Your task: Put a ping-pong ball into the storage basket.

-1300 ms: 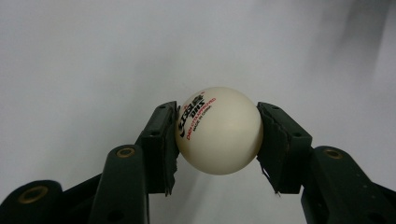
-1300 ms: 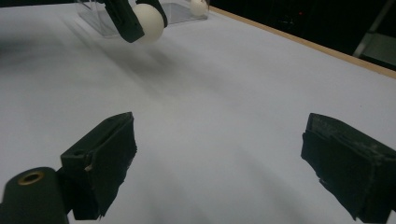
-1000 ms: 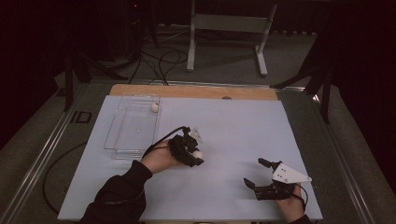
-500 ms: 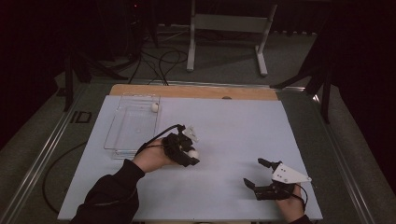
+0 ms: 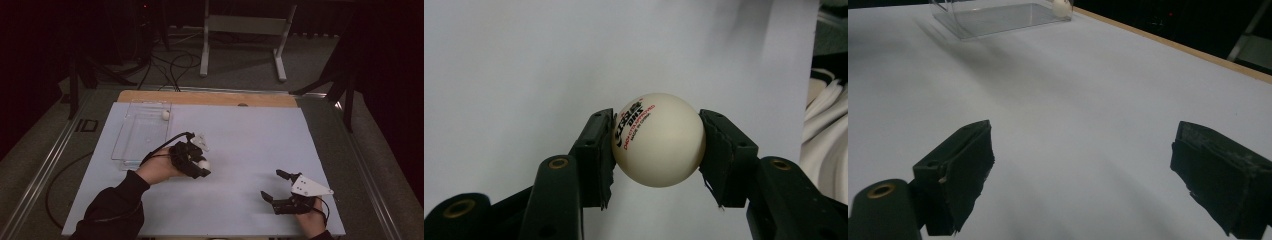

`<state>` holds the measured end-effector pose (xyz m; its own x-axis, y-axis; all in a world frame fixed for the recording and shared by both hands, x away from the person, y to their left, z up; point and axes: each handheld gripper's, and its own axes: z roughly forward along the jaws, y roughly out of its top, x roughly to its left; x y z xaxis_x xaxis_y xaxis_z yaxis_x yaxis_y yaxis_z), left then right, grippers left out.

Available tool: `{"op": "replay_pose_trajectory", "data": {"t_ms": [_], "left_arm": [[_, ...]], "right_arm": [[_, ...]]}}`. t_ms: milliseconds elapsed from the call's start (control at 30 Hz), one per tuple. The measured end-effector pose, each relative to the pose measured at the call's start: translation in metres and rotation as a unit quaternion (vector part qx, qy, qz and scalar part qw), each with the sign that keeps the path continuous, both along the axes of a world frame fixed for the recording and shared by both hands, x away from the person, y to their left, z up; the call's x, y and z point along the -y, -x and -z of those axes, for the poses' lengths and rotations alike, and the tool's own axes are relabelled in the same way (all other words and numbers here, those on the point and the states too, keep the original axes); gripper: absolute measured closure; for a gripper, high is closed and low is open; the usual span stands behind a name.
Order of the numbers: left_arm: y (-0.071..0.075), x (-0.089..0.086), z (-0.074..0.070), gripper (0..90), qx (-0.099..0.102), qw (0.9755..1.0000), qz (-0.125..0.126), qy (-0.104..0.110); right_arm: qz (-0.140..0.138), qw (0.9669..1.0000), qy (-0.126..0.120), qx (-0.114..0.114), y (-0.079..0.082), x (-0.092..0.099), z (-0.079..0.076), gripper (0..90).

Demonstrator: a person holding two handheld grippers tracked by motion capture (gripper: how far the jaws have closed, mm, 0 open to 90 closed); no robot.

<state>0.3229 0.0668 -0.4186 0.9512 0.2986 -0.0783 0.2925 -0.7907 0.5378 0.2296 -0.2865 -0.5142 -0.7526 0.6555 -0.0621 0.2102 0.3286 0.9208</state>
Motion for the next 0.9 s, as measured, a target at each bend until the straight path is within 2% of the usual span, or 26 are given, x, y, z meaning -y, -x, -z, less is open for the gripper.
{"op": "replay_pose_trajectory", "data": {"t_ms": [367,533,900], "left_arm": [[-0.004,-0.013,-0.017,52.2,0.001,1.0000,-0.005,0.008],[-0.006,-0.018,-0.024,52.2,0.003,0.9999,-0.014,0.004],[-0.011,-0.030,-0.038,52.2,0.005,0.9996,-0.026,0.013]], "right_arm": [[0.000,1.0000,-0.001,-0.001,0.000,-0.001,0.000,10.0],[0.000,1.0000,-0.001,-0.003,0.000,-0.001,0.001,10.0],[-0.001,1.0000,-0.001,-0.004,-0.001,-0.001,0.001,10.0]]}}
